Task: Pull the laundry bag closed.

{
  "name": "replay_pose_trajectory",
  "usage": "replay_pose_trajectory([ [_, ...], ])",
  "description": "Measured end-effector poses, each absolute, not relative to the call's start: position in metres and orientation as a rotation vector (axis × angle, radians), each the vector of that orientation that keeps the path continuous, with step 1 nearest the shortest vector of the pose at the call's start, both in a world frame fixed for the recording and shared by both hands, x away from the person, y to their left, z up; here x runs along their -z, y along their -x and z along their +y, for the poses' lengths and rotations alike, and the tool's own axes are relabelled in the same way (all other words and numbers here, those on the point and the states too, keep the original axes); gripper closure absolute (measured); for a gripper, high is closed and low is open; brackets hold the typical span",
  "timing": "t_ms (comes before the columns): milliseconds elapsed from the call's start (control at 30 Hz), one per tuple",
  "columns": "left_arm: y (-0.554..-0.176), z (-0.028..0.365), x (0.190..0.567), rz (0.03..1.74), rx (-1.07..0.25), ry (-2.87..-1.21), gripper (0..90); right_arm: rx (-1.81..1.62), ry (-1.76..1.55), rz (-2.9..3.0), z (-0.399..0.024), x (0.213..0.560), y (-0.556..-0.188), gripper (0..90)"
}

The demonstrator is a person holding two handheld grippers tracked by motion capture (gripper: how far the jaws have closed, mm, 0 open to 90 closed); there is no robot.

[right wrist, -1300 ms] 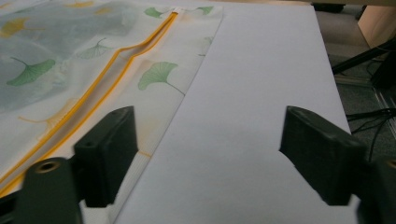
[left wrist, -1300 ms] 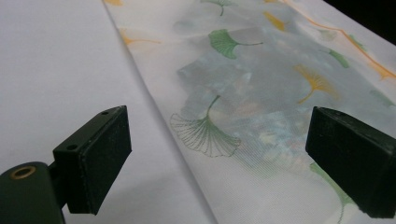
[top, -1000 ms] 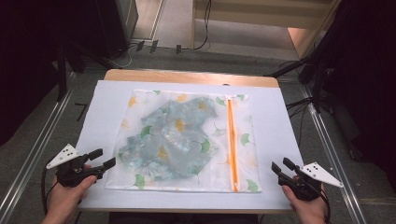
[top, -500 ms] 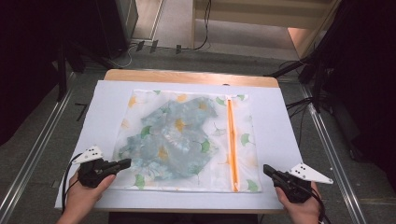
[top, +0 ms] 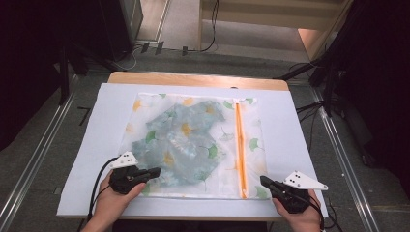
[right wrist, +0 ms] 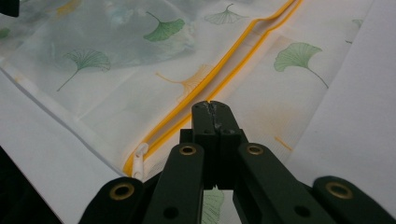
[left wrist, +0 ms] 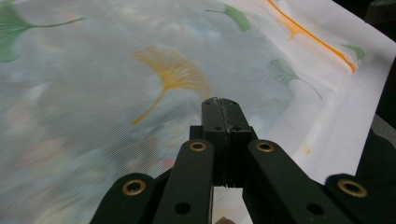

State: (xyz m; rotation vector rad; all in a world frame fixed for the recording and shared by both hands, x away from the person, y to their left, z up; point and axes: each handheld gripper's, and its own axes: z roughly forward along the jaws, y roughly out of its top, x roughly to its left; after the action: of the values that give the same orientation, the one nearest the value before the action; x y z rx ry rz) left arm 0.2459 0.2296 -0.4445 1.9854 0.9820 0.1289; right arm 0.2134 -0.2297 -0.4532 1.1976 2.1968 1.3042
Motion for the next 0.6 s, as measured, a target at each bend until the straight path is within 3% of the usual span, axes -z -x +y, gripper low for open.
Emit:
replay_pose_trajectory([
  [600, -0.253, 0.138, 0.454, 0.87, -0.047, -2.032, 90.0, -1.334, -1.173, 2.258, -0.221, 0.455, -0.21, 90.0],
])
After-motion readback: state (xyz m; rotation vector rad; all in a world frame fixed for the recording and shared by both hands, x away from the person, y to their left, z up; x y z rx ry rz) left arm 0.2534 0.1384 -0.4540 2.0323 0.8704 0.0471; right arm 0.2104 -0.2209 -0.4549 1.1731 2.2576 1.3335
